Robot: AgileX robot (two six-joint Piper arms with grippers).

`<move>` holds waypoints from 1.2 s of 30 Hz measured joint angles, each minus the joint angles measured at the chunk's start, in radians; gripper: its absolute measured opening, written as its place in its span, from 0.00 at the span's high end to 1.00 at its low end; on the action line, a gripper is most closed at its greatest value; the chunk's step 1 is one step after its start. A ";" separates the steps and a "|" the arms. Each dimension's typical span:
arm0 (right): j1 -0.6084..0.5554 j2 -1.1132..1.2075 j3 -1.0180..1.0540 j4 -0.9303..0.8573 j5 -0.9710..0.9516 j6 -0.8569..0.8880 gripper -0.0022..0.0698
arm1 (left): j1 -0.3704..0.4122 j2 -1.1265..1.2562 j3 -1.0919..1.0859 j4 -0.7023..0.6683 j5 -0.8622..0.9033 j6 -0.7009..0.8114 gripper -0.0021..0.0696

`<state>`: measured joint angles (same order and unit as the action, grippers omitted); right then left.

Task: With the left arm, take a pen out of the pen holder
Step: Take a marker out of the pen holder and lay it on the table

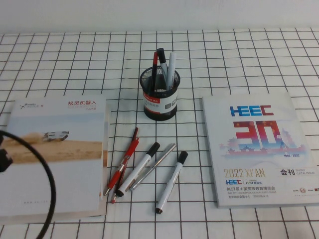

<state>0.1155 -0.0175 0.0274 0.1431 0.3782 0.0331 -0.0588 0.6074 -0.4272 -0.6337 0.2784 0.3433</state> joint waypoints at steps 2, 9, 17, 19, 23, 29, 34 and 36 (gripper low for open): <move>0.000 0.000 0.000 0.000 0.000 0.000 0.99 | -0.013 0.100 -0.052 0.000 -0.037 0.054 0.98; 0.000 0.000 0.000 0.000 0.000 0.000 0.99 | -0.172 0.367 -0.186 -0.021 -0.182 0.174 0.98; 0.000 0.000 0.000 0.000 0.000 0.000 0.99 | -0.442 0.643 -0.220 -0.005 -0.546 0.184 0.98; 0.000 0.000 0.000 0.000 0.000 0.000 0.99 | -0.494 0.689 -0.220 0.058 -0.650 0.164 0.98; 0.000 0.000 0.000 0.000 0.000 0.000 0.99 | -0.536 0.767 -0.222 0.245 -0.790 -0.009 0.98; 0.000 0.000 0.000 0.000 0.000 0.000 0.99 | -0.536 0.884 -0.222 0.422 -0.942 -0.236 0.98; 0.000 0.000 0.000 0.000 0.000 0.000 0.99 | -0.529 0.952 -0.231 0.465 -1.009 -0.305 0.98; 0.000 0.000 0.000 0.000 0.000 0.000 0.99 | -0.516 0.966 -0.247 0.471 -1.015 -0.316 0.98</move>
<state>0.1155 -0.0175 0.0274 0.1431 0.3782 0.0331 -0.5746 1.5737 -0.6745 -0.1623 -0.7368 0.0269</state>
